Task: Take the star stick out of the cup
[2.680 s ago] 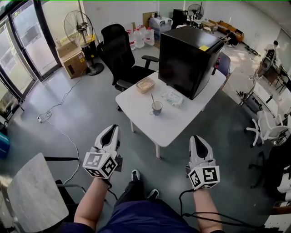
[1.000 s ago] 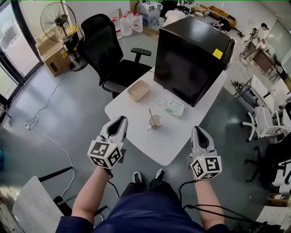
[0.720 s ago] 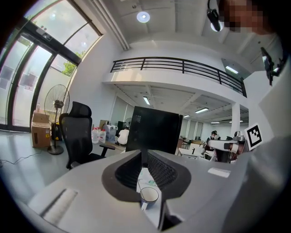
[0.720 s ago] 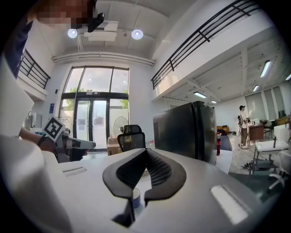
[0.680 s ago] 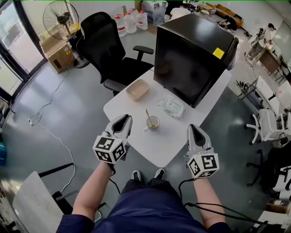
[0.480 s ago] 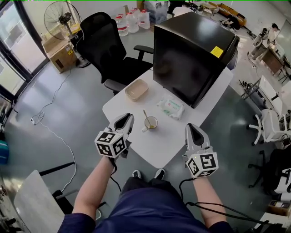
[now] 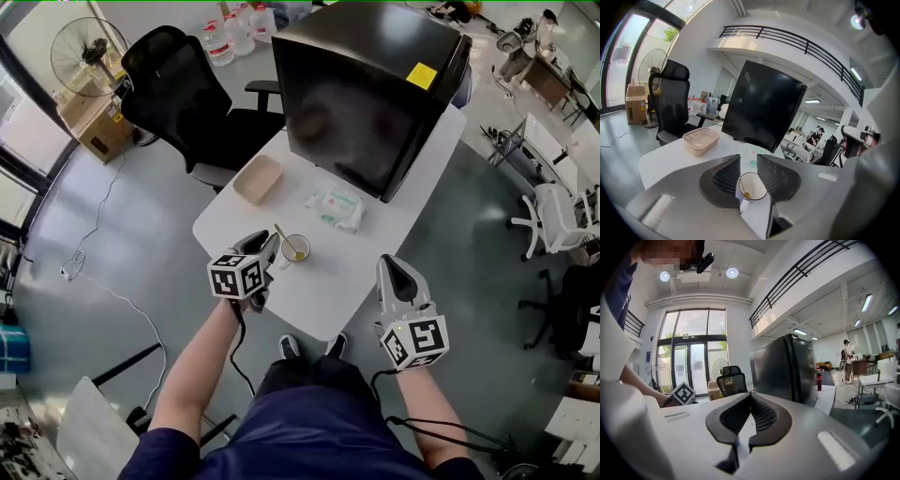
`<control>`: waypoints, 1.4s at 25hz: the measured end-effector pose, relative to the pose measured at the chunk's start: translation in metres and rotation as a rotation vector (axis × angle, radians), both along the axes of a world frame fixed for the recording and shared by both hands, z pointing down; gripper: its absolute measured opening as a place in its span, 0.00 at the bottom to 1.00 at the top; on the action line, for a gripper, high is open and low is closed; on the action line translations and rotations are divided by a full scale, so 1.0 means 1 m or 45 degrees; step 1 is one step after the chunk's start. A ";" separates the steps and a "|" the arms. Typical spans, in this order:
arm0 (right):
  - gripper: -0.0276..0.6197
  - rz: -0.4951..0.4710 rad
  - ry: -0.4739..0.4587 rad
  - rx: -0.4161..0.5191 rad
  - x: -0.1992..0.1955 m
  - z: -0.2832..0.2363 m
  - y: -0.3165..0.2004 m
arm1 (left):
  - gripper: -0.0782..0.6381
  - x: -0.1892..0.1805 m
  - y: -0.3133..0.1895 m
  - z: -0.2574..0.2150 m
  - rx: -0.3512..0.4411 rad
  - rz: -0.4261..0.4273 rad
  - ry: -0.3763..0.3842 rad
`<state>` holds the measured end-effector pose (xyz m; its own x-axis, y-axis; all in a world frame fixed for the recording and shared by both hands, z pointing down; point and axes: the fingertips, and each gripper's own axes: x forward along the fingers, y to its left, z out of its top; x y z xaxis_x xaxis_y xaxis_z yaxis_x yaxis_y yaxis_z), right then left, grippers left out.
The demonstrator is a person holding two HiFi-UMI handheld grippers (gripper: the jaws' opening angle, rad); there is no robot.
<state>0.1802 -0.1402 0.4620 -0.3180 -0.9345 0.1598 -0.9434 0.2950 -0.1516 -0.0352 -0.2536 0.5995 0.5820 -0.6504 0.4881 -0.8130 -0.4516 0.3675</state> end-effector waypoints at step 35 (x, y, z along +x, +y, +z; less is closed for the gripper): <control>0.05 0.088 0.075 -0.041 -0.004 0.005 0.021 | 0.12 -0.010 -0.016 0.000 -0.040 -0.115 0.227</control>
<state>0.1765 -0.1194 0.4674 -0.2424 -0.9479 0.2064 -0.9688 0.2251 -0.1040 -0.0451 -0.2699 0.5996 0.6009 -0.6903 0.4030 -0.7704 -0.3657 0.5222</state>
